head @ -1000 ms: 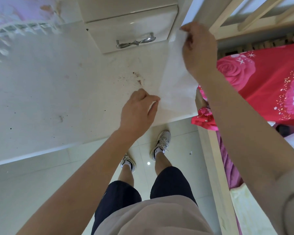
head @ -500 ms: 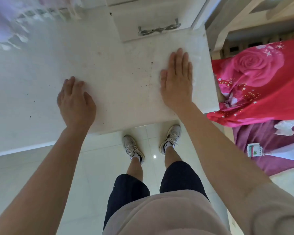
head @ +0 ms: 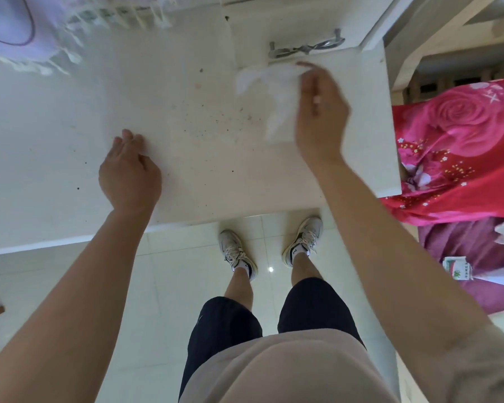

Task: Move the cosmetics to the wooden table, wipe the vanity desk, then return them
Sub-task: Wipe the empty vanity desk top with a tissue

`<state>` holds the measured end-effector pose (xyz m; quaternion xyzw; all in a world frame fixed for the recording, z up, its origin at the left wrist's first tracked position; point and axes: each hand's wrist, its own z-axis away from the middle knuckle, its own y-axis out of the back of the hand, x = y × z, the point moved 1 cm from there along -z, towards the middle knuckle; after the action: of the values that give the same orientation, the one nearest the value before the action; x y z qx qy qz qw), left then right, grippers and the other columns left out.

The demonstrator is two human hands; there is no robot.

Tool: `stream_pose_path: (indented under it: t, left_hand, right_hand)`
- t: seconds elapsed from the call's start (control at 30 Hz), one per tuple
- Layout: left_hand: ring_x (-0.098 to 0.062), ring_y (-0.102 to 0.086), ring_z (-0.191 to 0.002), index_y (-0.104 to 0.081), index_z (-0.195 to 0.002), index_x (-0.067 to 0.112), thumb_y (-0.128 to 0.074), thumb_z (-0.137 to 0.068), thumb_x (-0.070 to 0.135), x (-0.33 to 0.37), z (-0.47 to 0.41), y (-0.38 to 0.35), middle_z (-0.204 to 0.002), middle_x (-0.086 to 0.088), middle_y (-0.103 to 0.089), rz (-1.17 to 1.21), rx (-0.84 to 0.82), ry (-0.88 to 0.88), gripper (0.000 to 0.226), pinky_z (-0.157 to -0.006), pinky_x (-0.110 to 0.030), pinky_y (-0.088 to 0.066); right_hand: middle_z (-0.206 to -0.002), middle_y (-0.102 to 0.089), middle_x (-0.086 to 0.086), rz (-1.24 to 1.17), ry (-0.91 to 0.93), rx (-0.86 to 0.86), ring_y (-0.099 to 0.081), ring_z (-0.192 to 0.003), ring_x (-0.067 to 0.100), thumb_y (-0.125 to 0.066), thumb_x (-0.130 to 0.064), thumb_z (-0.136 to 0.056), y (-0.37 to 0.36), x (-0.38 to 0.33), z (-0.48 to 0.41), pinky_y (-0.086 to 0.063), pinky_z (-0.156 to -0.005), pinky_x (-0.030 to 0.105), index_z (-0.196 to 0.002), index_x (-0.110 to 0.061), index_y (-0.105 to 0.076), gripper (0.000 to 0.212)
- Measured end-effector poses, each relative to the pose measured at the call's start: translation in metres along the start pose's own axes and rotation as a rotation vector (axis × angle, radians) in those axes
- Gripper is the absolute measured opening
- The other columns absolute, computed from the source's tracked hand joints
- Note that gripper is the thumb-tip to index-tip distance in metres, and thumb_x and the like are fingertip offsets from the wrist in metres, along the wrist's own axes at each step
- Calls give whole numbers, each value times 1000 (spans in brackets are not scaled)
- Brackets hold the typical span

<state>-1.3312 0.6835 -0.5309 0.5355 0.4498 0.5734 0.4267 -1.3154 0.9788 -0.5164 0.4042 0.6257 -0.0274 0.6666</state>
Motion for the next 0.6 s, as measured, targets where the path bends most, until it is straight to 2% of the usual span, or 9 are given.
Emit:
stream_pose_path:
  t: [0.07,0.13,0.23,0.3,0.4,0.5,0.57,0.6]
  left_hand:
    - [-37,-55,-121,-61,-125,6,-40,-79,0,-3,1,-4,-137,-12,-57,8,25,-24,50,-92,-46,-48]
    - [-38,-57,-119,-61,-124,5,-40,-77,0,-6,0,-6,-134,-14,-59,11,43,-35,52,-91,-47,-50]
    - [-37,-60,-115,-63,-121,7,-41,-73,-2,-11,-1,-7,-129,-13,-63,5,56,-67,53,-83,-45,-53]
    - [-33,-59,-118,-64,-120,8,-40,-73,-2,-15,-2,-6,-131,-10,-62,4,43,-85,54,-81,-44,-52]
    - [-27,-53,-128,-65,-123,10,-38,-76,-2,-17,-3,-4,-137,-5,-58,4,12,-94,55,-88,-41,-50]
    - [-25,-50,-131,-63,-124,11,-38,-76,-4,-15,-3,-1,-140,-3,-55,0,-29,-92,57,-88,-41,-49]
    - [-25,-49,-132,-62,-124,11,-37,-76,-4,-16,-3,0,-140,-3,-55,-1,-41,-104,57,-87,-42,-49]
    - [-26,-49,-131,-63,-124,11,-36,-76,-3,-17,-3,0,-140,-3,-55,4,-38,-108,57,-88,-42,-49]
  right_hand:
    - [-99,-66,-2,70,-62,223,-55,-81,-2,-48,-25,-99,30,19,-19,-47,-74,17,-112,-11,-70,29]
    - [-105,-59,5,220,-98,309,-53,-84,0,-50,-24,-97,49,38,-28,-42,-77,14,-116,-11,-70,31]
    - [-125,-51,19,443,-133,63,-52,-109,28,-45,-11,-95,37,57,-25,-38,-88,24,-133,-7,-57,40]
    - [-129,-49,20,577,-24,-56,-48,-111,36,-42,1,-90,4,49,-9,-38,-91,31,-138,-7,-51,50]
    - [-127,-50,19,617,188,-196,-49,-104,35,-39,10,-78,-58,11,10,-43,-89,36,-136,-6,-52,61]
    - [-130,-48,14,521,282,-451,-47,-108,32,-28,12,-73,-106,-33,38,-44,-89,38,-134,-10,-53,69]
    - [-125,-50,12,407,302,-558,-47,-106,30,-34,15,-78,-118,-49,52,-46,-88,37,-130,-11,-58,64]
    - [-123,-51,11,327,284,-546,-47,-107,29,-40,14,-82,-114,-52,53,-47,-87,35,-130,-12,-60,58]
